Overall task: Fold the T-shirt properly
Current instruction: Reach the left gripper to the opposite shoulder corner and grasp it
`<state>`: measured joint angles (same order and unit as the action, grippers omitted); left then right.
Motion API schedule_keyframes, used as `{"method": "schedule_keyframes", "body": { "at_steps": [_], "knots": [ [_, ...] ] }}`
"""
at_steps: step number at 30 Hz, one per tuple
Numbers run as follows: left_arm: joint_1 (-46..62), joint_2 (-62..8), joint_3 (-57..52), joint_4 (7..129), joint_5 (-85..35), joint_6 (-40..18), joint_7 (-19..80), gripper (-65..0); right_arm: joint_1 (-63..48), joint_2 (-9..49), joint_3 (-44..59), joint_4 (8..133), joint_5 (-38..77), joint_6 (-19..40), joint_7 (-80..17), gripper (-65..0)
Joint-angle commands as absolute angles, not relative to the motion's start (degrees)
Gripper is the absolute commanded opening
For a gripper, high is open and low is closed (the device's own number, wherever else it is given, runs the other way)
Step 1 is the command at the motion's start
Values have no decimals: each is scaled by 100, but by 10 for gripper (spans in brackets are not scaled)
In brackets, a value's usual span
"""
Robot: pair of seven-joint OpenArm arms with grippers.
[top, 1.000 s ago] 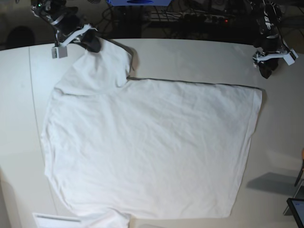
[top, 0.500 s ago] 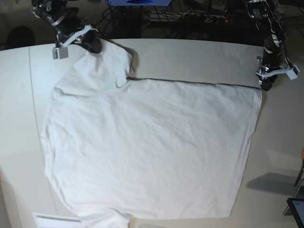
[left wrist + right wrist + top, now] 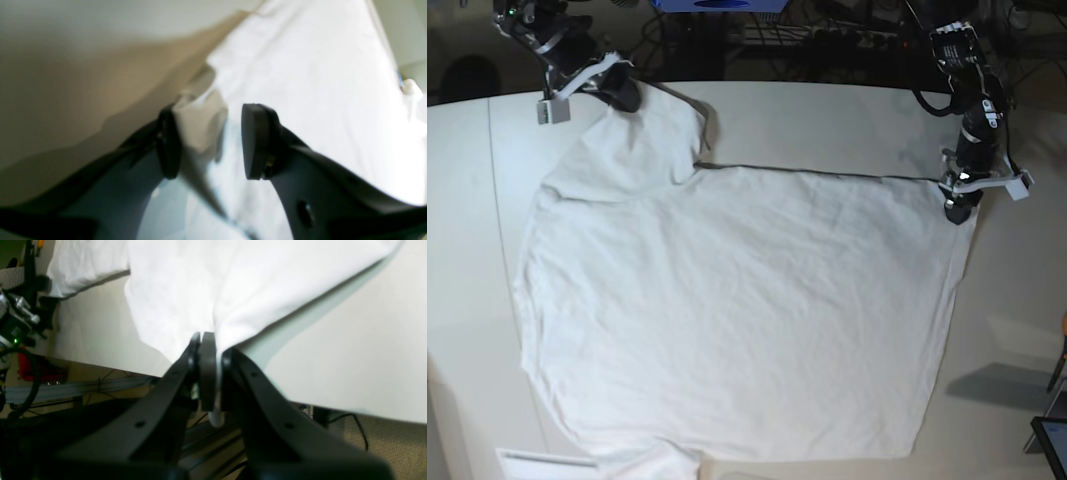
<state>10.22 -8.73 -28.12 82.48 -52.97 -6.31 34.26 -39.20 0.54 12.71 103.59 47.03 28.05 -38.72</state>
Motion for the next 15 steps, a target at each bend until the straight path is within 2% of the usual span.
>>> {"method": "schedule_keyframes", "body": {
  "at_steps": [1, 5, 7, 9, 11, 15],
  "knots": [
    [980, -927, -2818, 8171, -5297, -611, 3538, -370, -3943, 66, 1270, 10431, 4822, 2888, -3793, -647],
    [945, -927, -2818, 7987, -5297, -611, 3538, -383, -3943, 66, 1270, 10431, 4804, 2888, -3793, -647],
    [989, -927, -2835, 8004, -5297, -611, 3530, -462, -3943, 66, 1270, 10431, 4796, 2888, -3793, -647],
    [1007, -936, -2853, 8022, -5297, -611, 3530, -588, -3916, 66, 1270, 10431, 4796, 2888, -3793, -647],
    [1042, -963, -2853, 8031, -5297, -611, 3530, -650, -3916, 75, 1270, 10431, 4796, 2888, -3793, -647],
    [1235, -971, -2862, 8127, -5297, -611, 3530, -650, -3916, 119, 1288, 10475, 4787, 2888, -3793, -647]
  ]
}}
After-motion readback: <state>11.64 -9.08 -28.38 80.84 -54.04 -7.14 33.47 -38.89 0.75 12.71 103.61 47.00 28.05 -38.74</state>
